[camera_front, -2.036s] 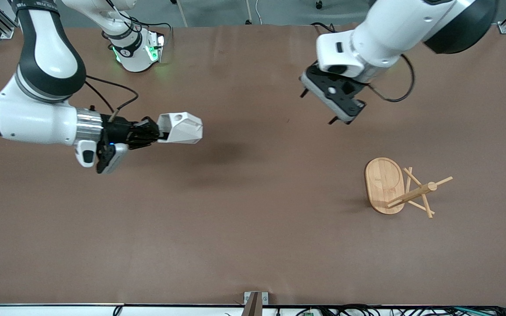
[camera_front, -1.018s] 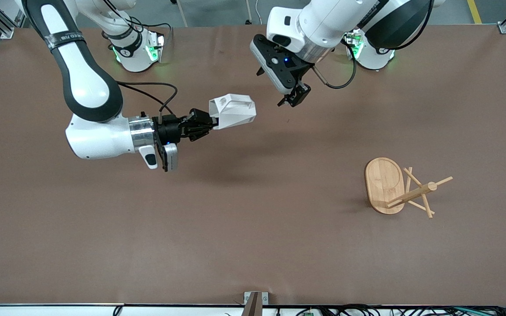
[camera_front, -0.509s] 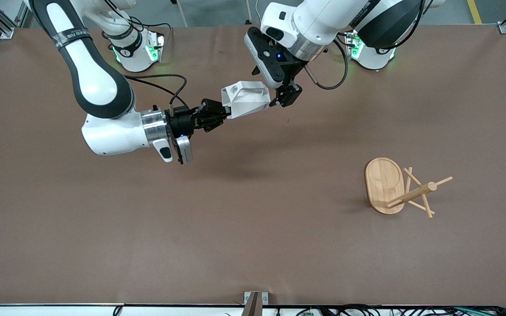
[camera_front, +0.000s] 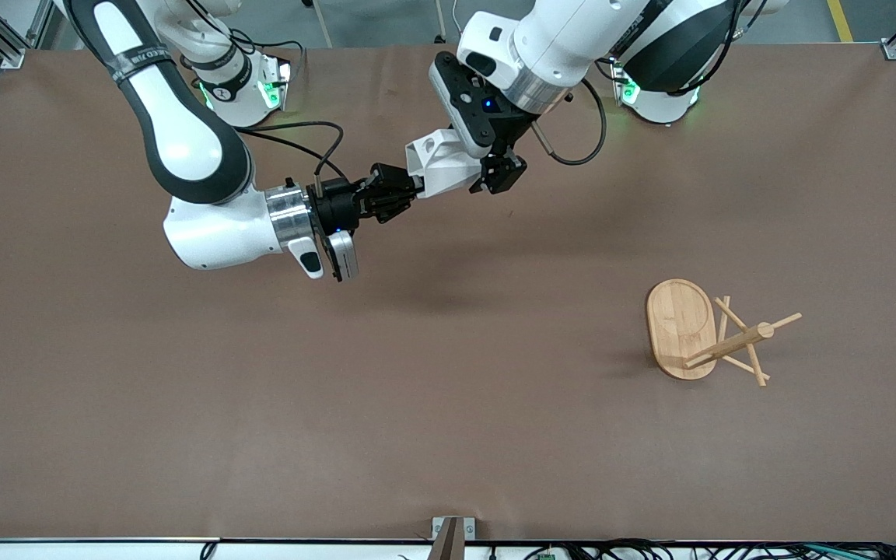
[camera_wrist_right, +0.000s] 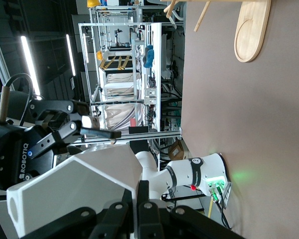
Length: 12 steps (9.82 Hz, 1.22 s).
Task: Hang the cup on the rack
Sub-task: 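Grasp the cup's free end with the left gripper, then open the right gripper while the left gripper pulls the cup away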
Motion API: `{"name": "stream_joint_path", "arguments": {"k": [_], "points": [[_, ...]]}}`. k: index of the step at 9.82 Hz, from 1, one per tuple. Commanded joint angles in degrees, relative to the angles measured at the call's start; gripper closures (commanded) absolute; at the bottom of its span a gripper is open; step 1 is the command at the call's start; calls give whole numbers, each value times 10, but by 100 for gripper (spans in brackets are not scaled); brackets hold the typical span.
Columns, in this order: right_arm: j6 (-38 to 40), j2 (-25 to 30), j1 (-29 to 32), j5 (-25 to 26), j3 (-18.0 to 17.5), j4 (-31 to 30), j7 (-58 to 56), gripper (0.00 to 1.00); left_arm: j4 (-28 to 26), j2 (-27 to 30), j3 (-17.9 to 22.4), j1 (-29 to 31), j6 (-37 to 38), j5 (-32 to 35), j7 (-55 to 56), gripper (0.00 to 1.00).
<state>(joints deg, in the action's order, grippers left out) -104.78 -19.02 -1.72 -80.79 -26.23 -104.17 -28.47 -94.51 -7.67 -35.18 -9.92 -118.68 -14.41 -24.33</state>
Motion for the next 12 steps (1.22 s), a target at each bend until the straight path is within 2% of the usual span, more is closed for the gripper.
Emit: {"name": "stream_joint_path", "arguments": {"k": [1,2,3,4,5,9,10,12], "points": [[4,0,0,-28,-8,-1,-4,99,-30,1,-2,2,-6,0,-15,73],[4,0,0,-31,-8,-1,-4,99,-30,3,-2,2,-5,0,-14,91],[3,0,-1,-31,-8,-1,-4,99,-30,4,-2,2,-5,0,-9,99],[5,1,1,-31,-8,-1,0,86,-30,4,-1,5,-5,0,-8,99],[6,1,3,-31,-8,0,0,1,-30,4,-1,9,-4,0,-7,100],[3,9,20,-17,-1,-2,-4,0,-27,5,5,38,26,0,4,100],[-9,11,24,9,7,-2,-4,0,-29,7,5,58,38,8,31,100],[-86,25,25,51,35,-5,-3,0,-27,8,5,87,65,21,79,100]]}}
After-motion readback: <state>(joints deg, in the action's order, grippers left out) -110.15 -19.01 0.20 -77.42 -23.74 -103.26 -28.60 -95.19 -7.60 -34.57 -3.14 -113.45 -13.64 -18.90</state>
